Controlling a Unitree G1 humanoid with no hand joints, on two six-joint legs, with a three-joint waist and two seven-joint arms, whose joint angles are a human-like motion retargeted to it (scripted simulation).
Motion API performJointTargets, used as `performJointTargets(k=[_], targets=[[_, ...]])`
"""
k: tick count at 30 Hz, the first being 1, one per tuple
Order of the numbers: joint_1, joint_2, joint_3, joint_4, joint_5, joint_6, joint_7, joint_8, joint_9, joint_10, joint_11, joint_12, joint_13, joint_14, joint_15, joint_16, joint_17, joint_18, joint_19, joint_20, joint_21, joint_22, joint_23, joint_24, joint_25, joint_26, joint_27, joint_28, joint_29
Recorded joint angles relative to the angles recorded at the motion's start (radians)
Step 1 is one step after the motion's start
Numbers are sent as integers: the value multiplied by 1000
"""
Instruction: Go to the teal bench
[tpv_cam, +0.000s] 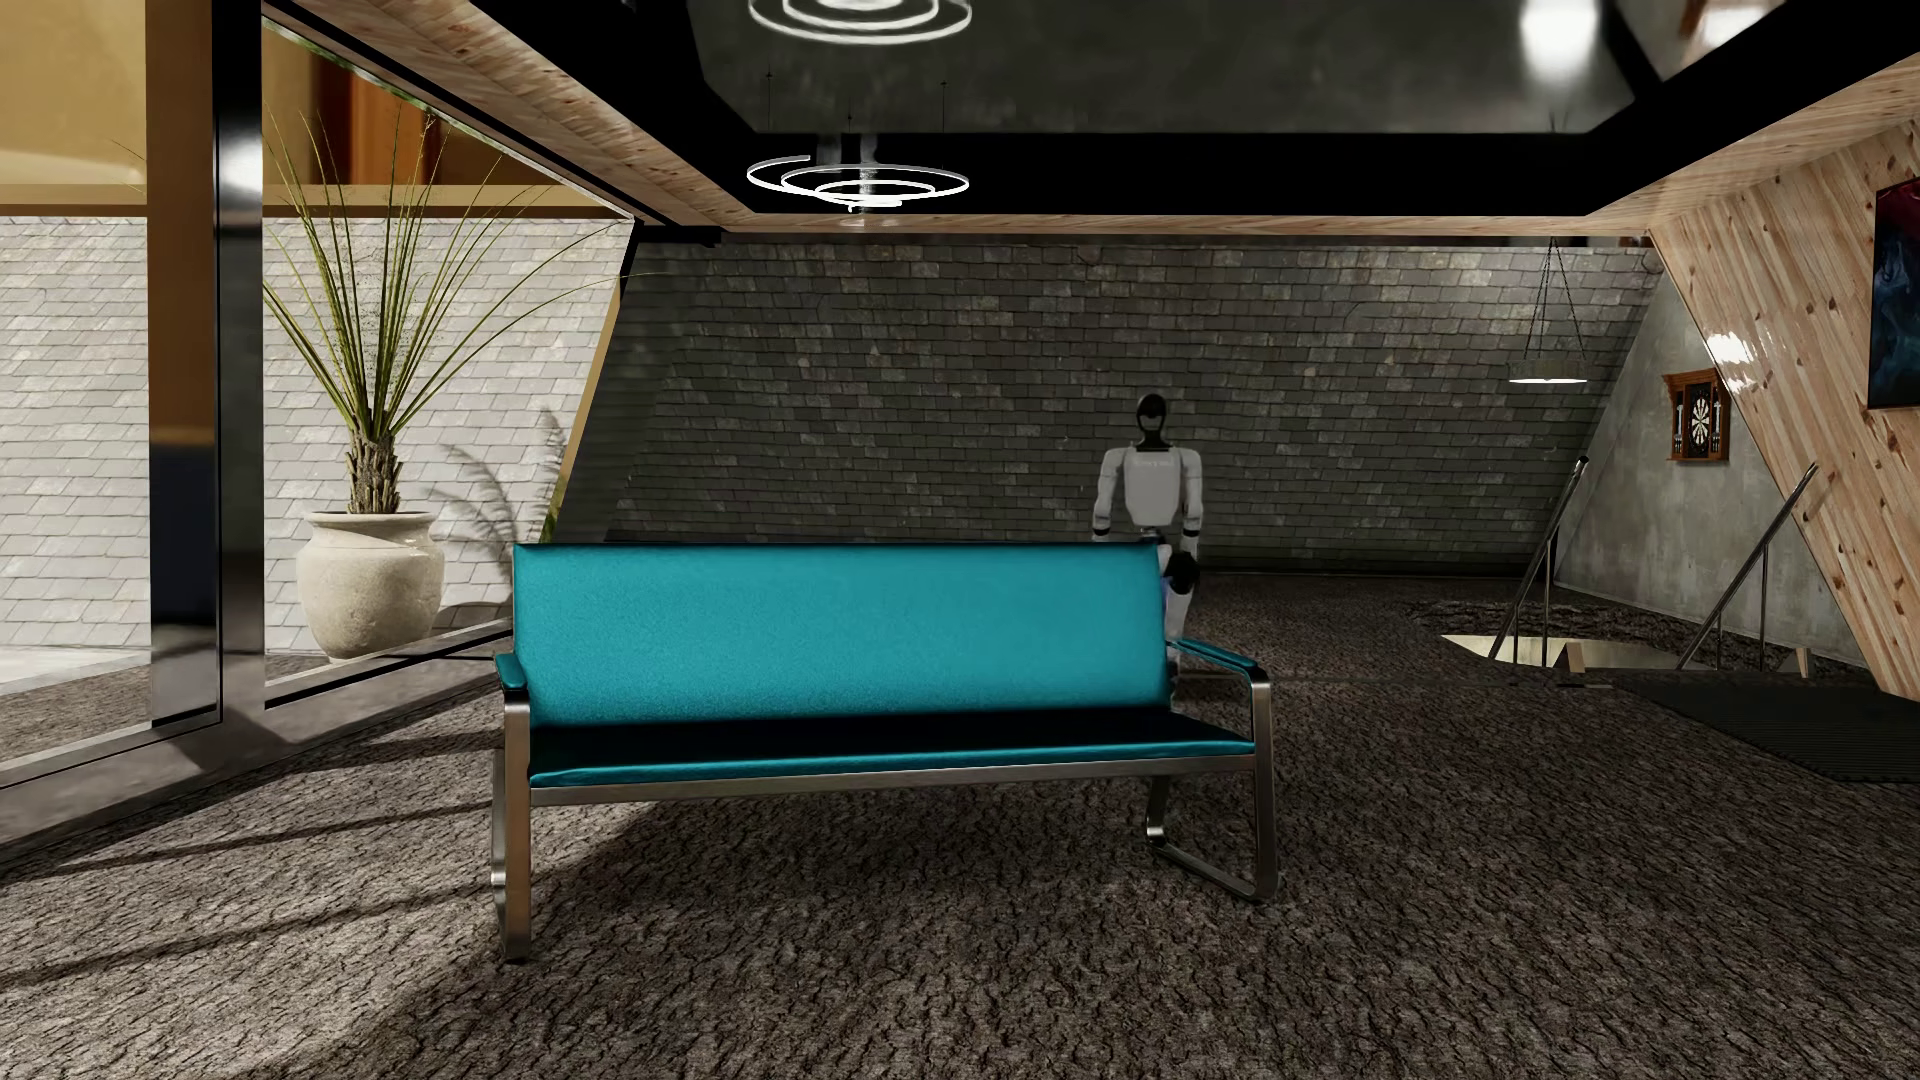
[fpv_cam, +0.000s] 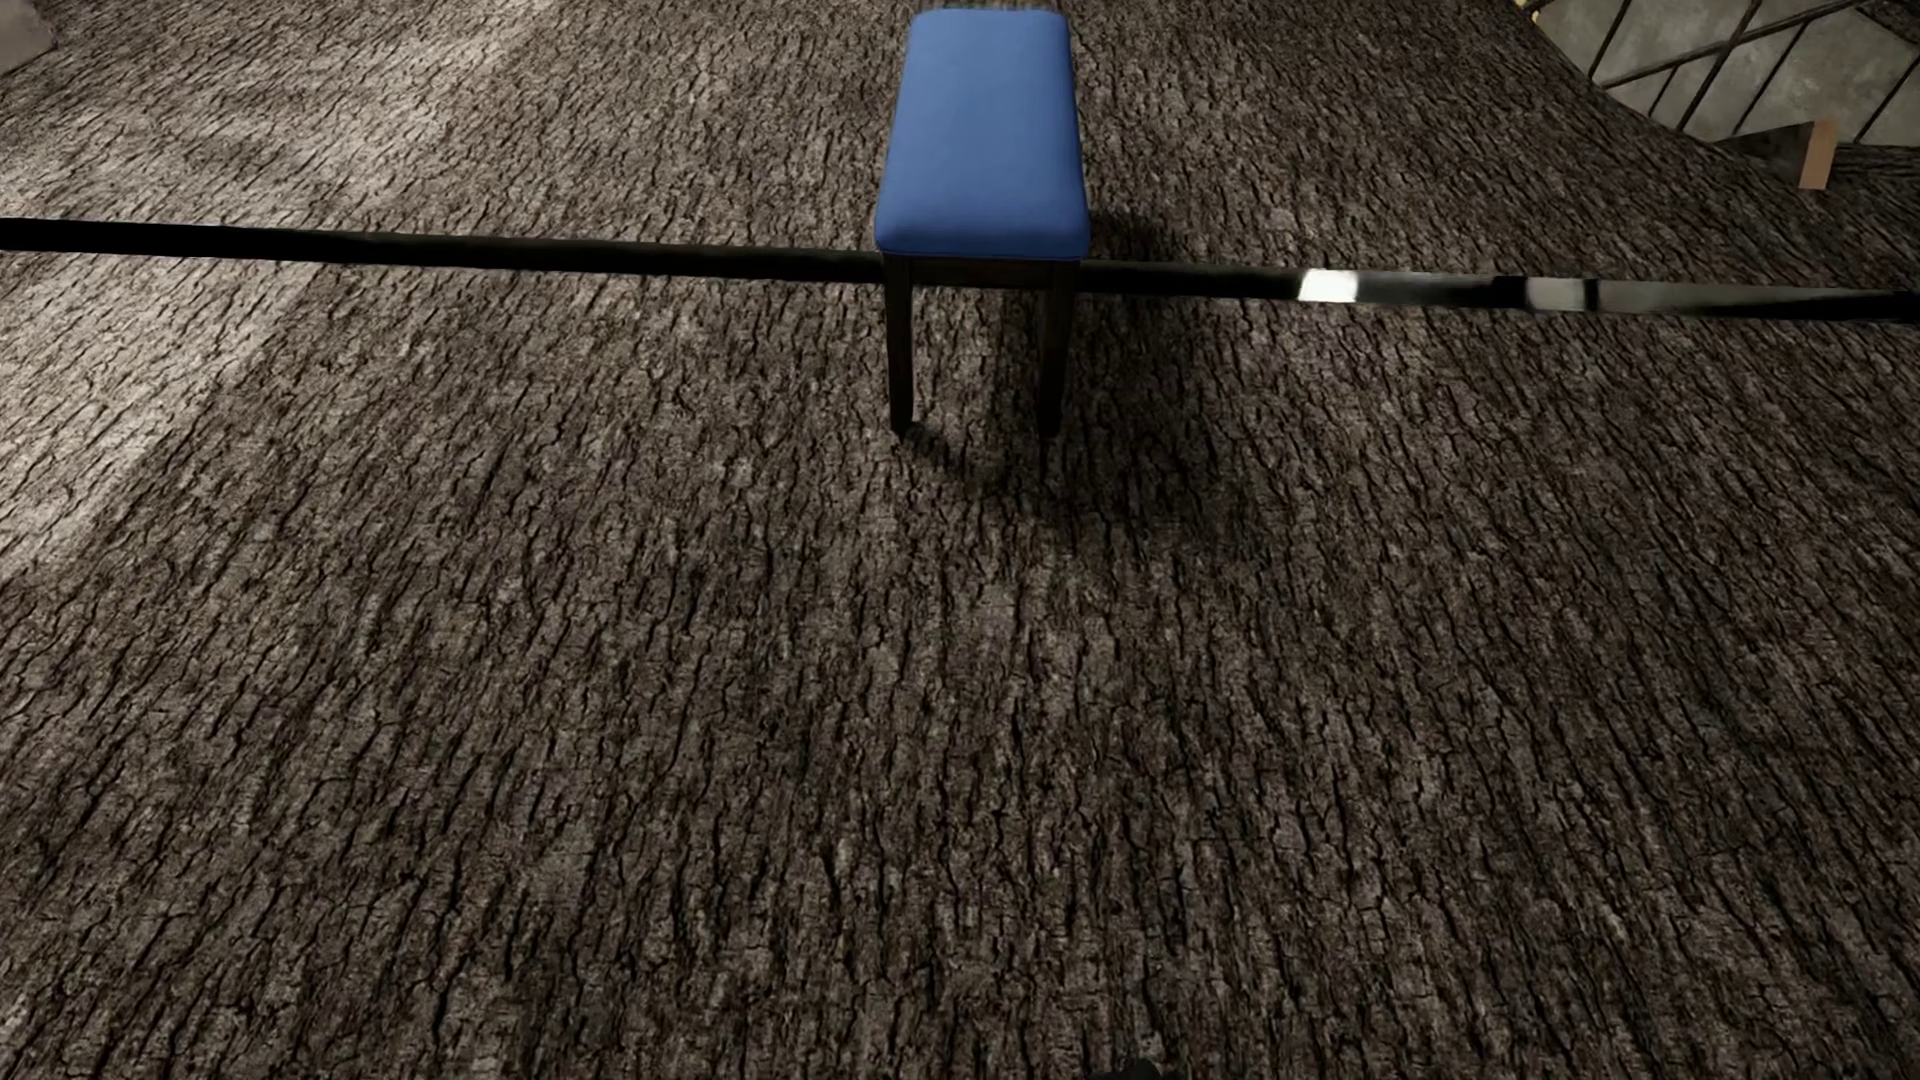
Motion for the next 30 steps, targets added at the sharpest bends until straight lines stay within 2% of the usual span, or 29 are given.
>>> performJointTargets(k=[2,3,5,6,8,9,10,11,13,14,15,16,17,18,19,20,21,22,23,24,26,27,29,30], targets=[[-112,64,25,49,39,17,25,30,9,-63,20,56,-88,-186,-61,-16,0,119,-2,78,19,-39,-6,-55,-12,35,-11,76,-2],[-151,99,39,39,51,20,27,53,11,-161,19,76,-130,-256,-81,-30,-1,136,-4,111,27,-47,-11,-84,-15,47,-16,98,-1],[-205,168,62,-8,62,19,12,92,11,-438,0,93,-195,-285,-105,-42,1,154,-5,132,30,-46,-39,-99,-3,59,-27,98,-6],[-218,204,68,-22,64,17,29,108,10,-601,-24,93,-214,-245,-109,-44,3,156,-4,124,30,-42,-64,-88,12,60,-36,85,-15],[-215,279,76,-43,71,11,99,138,5,-938,-86,90,-228,-182,-109,-48,6,123,-4,115,48,-43,-117,-67,46,56,-66,54,-34],[-223,315,80,-52,78,8,131,154,3,-1046,-102,94,-226,-194,-115,-50,8,95,-5,123,69,-50,-135,-64,60,53,-83,44,-38],[-234,348,85,-60,84,5,133,170,0,-1079,-104,100,-221,-217,-126,-54,9,34,-6,135,93,-58,-142,-65,66,52,-94,42,-38],[-230,380,91,-74,84,0,105,187,-4,-1068,-98,106,-210,-189,-128,-63,8,46,-2,147,116,-63,-137,-64,63,54,-97,45,-40],[-214,458,102,-111,63,-19,68,212,-11,-958,-62,117,-166,-67,-104,-91,9,197,23,166,132,-56,-94,-61,52,63,-65,58,-56],[-192,478,105,-126,46,-35,78,226,-16,-911,-18,118,-136,-46,-57,-104,15,233,55,173,122,-42,-57,-56,53,68,-28,64,-64],[-170,472,107,-145,24,-54,95,246,-22,-880,52,114,-106,-70,8,-116,19,265,132,182,110,-21,-11,-51,57,75,14,68,-58],[-139,431,110,-162,8,-72,120,272,-25,-864,177,107,-87,-106,107,-130,10,291,238,198,121,-4,36,-49,49,82,36,69,-15],[-108,367,115,-175,-1,-87,150,286,-26,-858,334,89,-74,-139,209,-147,-16,307,335,217,157,5,64,-51,17,92,34,63,57],[-81,279,129,-181,-22,-97,187,230,-25,-849,503,77,-72,-173,314,-166,-62,312,339,229,211,2,72,-55,-30,89,4,63,134],[-49,182,138,-187,-57,-107,220,205,-22,-845,655,63,-72,-207,354,-177,-115,310,339,226,253,-7,55,-55,-67,77,-35,68,188],[-14,88,140,-198,-84,-119,244,222,-19,-842,772,58,-62,-240,289,-177,-163,304,339,209,261,-1,20,-46,-73,38,-60,89,209],[21,-1,137,-213,-129,-130,260,224,-14,-837,846,38,-44,-274,219,-171,-200,298,341,184,232,5,-20,-29,-45,13,-62,100,202],[57,-79,127,-232,-185,-141,262,229,-10,-831,868,3,-16,-304,157,-163,-228,297,339,164,172,23,-61,-10,5,-2,-50,104,172],[94,-143,112,-251,-241,-150,255,206,-6,-829,839,-28,12,-329,69,-158,-229,297,272,153,104,42,-88,6,62,-14,-18,108,121],[130,-195,95,-270,-290,-157,242,176,-3,-830,766,-55,33,-349,-15,-156,-217,295,216,142,29,45,-112,12,116,-14,23,109,65],[205,-253,61,-297,-349,-164,208,105,-3,-858,498,-109,65,-371,-58,-146,-181,287,142,126,-91,42,-150,15,197,-12,81,114,-30],[239,-265,46,-305,-352,-164,192,83,-5,-879,330,-130,71,-375,-14,-140,-164,283,133,117,-111,34,-156,13,211,-16,93,116,-48],[309,-265,21,-314,-322,-161,158,87,-10,-934,-2,-156,78,-379,96,-127,-144,271,123,101,-92,7,-151,-4,188,-33,84,121,-22],[344,-254,14,-319,-313,-159,141,85,-11,-953,-137,-164,84,-385,88,-124,-137,265,162,91,-76,-5,-148,-14,164,-42,72,123,-8]])
